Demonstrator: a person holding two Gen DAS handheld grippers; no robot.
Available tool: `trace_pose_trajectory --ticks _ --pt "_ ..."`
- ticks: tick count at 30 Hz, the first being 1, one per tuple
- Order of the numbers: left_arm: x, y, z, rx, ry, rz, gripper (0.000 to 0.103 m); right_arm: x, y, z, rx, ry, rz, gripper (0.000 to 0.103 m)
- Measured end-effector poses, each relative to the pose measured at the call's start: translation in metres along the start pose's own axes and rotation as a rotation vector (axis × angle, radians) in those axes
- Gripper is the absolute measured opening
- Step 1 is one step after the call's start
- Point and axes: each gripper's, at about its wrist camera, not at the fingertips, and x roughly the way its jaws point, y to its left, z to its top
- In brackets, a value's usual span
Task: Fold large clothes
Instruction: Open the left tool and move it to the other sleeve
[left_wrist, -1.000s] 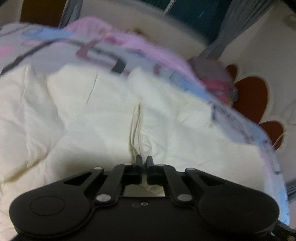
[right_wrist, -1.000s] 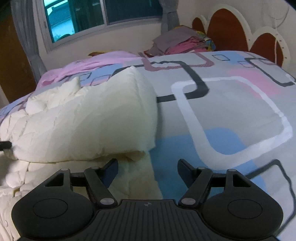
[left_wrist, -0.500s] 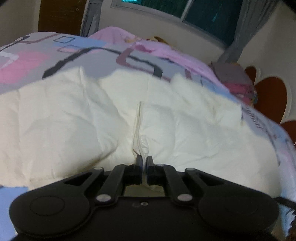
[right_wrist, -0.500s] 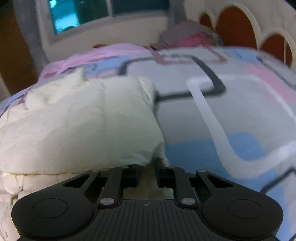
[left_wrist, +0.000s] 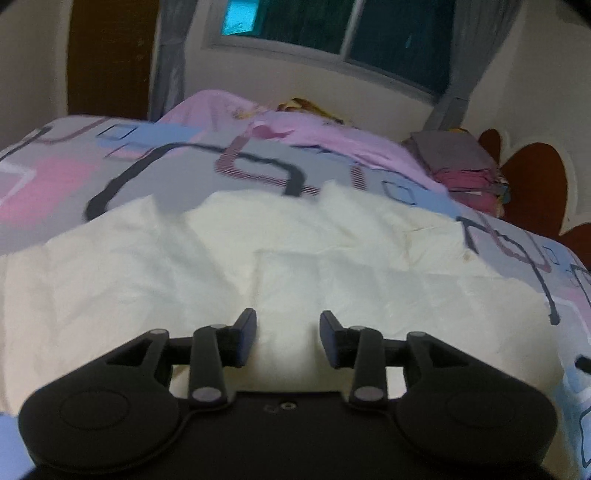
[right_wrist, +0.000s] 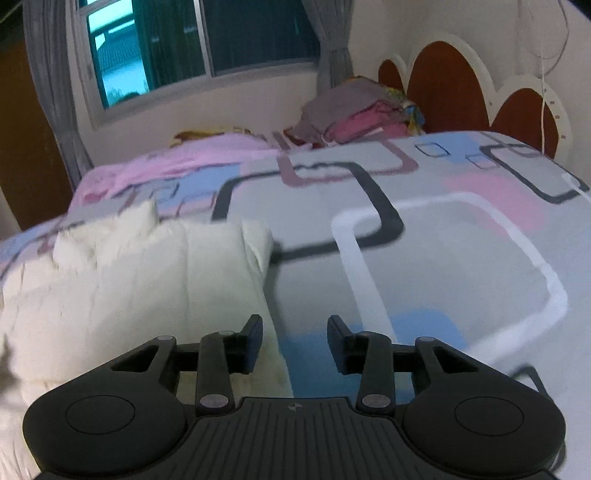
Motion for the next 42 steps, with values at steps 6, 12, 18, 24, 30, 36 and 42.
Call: trace_pose_trajectory --ticks 6,12,18,24,30,36,42 --pt "0.040 -0.032 0.003 0.091 -0.020 0.029 0.041 0.041 0.028 0.022 -0.004 -0.020 0.046 0.039" --pt "0.074 -0.025 -0.006 0.104 0.012 0.085 0.042 0.080 0.049 0.035 -0.053 -0.039 0.022 0.039" --pt "0.079 -0.019 -0.013 0.097 0.014 0.073 0.044 0.126 0.044 0.014 -0.088 0.026 -0.031 0.043" --pt "0.080 -0.022 -0.015 0.120 0.009 0.081 0.044 0.127 0.043 0.010 -0.109 0.028 -0.038 0.045" --pt "0.067 -0.023 -0.008 0.096 0.048 0.101 0.067 0.085 0.053 0.014 -0.093 -0.018 0.015 0.045" --pt "0.053 -0.022 -0.008 0.093 0.054 0.118 0.070 0.085 0.059 -0.011 -0.181 0.046 -0.013 0.045" --pt "0.030 -0.012 -0.007 0.059 0.047 0.118 0.072 0.066 0.068 -0.001 -0.162 0.031 -0.006 0.046"
